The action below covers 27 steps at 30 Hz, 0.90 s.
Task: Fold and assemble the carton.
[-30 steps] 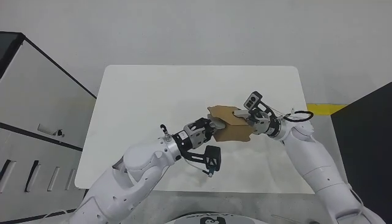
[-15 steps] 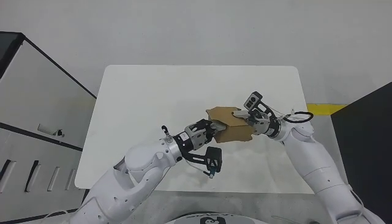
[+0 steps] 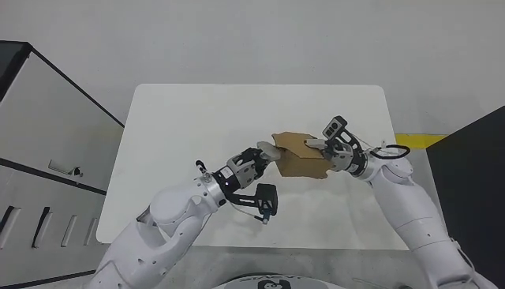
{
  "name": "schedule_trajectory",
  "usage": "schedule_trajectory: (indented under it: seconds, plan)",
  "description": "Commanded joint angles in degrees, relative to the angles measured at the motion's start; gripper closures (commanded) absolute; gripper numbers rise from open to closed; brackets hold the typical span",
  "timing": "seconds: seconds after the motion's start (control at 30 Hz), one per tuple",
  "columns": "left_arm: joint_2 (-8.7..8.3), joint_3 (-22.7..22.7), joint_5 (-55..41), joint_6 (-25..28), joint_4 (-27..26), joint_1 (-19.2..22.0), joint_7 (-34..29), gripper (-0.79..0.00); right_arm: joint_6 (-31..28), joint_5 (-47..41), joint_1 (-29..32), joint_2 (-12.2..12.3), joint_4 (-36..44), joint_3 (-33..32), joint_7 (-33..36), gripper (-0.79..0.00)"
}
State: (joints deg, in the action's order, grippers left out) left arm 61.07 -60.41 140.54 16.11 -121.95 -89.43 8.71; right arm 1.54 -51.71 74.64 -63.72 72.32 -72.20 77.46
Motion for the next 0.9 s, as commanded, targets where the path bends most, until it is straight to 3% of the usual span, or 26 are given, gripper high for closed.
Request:
schedule_trajectory:
  seconds: [0.0,0.33,0.87]
  plan:
    - [-0.11,-1.3,-0.4,-0.4,-0.6,-0.7,-0.7,0.000,-0.2,0.7,0.4,0.1,0.4,-0.4,-0.9,0.000]
    - [-0.31,-2.3,0.9,0.5,-2.3,-1.3,-0.5,0.000,-0.9,9.4,3.3,1.0,5.9,-1.5,-7.6,0.000]
    - [0.35,1.3,0.6,1.5,0.2,0.6,-0.2,0.000,-1.5,2.7,3.6,1.1,5.3,-2.4,-2.8,0.000]
